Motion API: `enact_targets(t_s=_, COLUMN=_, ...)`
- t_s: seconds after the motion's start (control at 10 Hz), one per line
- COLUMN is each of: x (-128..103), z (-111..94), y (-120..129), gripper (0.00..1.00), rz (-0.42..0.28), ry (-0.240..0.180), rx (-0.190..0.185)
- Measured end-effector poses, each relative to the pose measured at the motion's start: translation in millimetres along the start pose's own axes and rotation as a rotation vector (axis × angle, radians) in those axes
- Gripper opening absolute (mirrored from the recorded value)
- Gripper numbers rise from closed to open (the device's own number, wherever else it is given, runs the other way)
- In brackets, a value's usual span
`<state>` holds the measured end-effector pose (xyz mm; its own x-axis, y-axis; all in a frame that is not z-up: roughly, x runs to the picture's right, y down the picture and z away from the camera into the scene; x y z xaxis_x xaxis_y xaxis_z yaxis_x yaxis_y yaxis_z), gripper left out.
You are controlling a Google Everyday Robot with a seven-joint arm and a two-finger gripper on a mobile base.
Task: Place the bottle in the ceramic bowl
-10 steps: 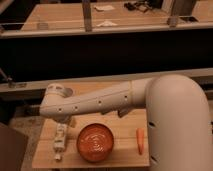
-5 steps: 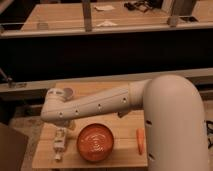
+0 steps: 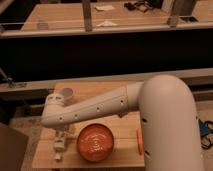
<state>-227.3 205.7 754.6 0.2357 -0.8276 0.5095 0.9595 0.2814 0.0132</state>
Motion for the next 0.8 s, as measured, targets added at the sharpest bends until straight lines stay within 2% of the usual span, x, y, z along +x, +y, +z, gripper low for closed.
enact_targets(t_s=0.8, x=-14, z=22, y=4, gripper=0.73, rz=-0.088, ry=-0.037, rx=0.010)
